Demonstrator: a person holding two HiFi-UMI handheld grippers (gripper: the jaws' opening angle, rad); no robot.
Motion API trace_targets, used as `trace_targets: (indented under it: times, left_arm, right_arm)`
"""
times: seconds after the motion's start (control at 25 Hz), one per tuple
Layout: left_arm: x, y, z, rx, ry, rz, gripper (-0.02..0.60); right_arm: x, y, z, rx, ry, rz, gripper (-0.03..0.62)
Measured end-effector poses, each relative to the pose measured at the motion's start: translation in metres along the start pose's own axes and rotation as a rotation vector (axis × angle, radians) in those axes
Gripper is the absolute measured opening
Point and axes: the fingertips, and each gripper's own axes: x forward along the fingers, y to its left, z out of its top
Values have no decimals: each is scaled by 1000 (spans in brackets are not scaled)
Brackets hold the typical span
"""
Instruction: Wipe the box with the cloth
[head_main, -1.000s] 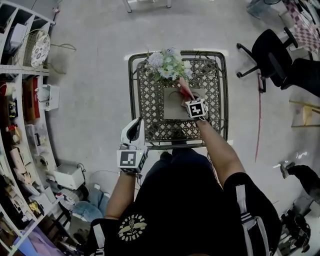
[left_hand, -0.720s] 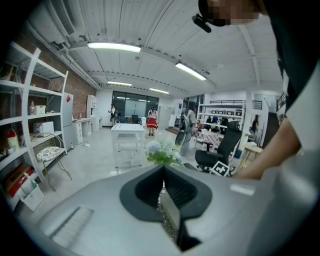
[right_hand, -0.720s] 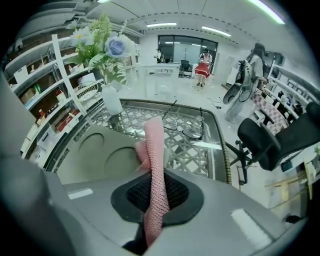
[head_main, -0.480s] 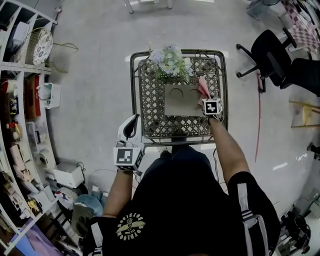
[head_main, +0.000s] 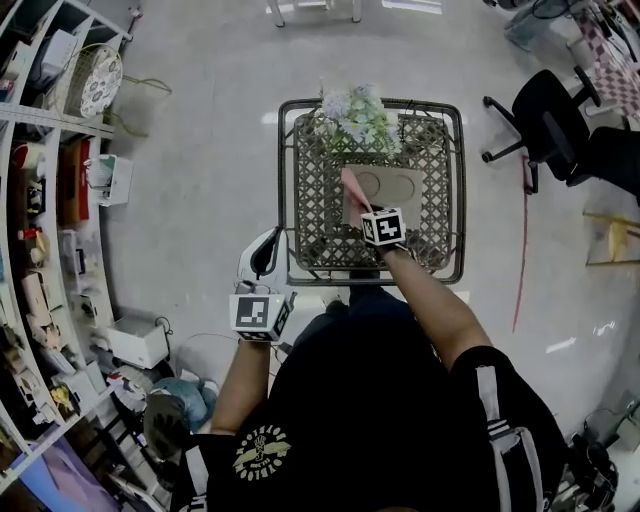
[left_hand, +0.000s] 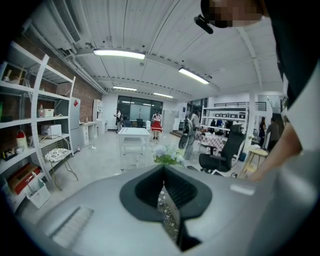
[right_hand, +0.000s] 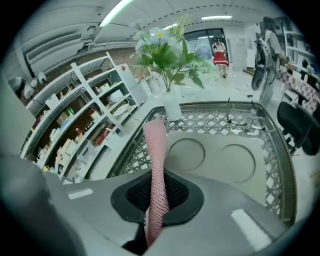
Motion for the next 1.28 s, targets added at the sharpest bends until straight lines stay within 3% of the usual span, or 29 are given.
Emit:
trace_targets:
  times: [0.16,0.52,0.92,1.28]
  left_arm:
    - [-17,11,-5,13,1,25,0]
    - [-30,17,-16,13,25,45,0]
    - [-13,-1,0,26,-1,-8,0]
    - [-8,-12,12,36,-26,1,0]
  right_arm:
    - [28,15,-10,62,54,18,17]
    - [27,-17,-24,39,75,-71,17]
    - [-16,-96,-54,60,71,-215,17]
    - [-67,-176,-89,150,79,-329,17]
